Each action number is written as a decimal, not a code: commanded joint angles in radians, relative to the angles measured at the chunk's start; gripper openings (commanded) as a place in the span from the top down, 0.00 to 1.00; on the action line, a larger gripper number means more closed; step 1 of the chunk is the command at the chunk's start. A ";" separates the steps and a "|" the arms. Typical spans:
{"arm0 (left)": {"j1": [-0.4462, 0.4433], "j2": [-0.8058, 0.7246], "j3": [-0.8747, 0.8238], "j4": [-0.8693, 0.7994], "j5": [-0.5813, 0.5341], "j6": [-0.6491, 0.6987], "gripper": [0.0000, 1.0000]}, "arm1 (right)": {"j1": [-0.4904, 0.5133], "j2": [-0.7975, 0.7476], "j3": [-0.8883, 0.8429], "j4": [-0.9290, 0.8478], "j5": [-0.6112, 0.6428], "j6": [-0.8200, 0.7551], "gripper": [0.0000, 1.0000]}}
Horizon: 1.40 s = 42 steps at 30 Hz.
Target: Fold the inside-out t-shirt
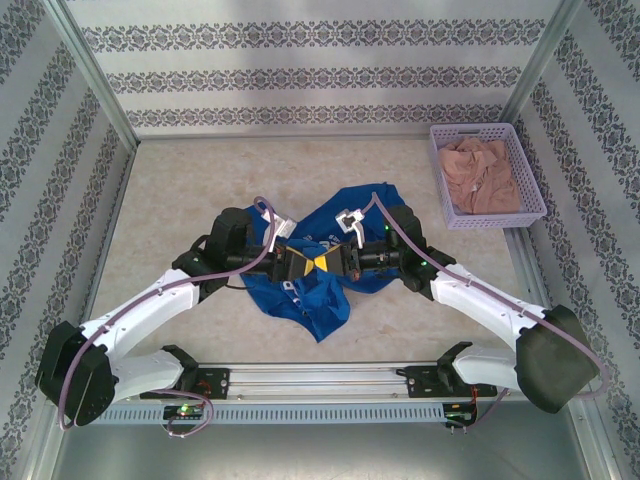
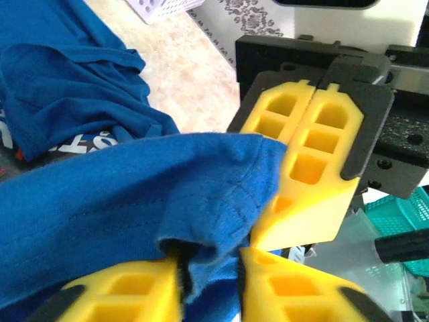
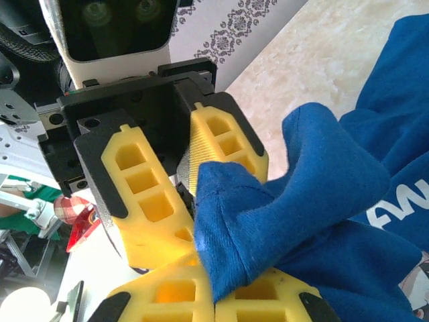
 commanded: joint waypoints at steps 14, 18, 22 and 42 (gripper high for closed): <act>-0.070 -0.075 0.189 -0.251 -0.144 -0.164 1.00 | 0.074 -0.081 0.200 -0.631 0.798 -0.242 0.61; -0.115 -0.058 0.235 -0.302 -0.257 -0.259 1.00 | 0.105 -0.160 0.171 -0.621 0.834 -0.280 0.56; -0.146 -0.036 0.253 -0.274 -0.311 -0.289 1.00 | 0.140 -0.299 0.068 -0.484 0.698 -0.321 0.52; -0.155 -0.047 0.278 -0.280 -0.473 -0.238 0.86 | 0.203 -0.102 0.002 -0.068 0.528 -0.238 1.00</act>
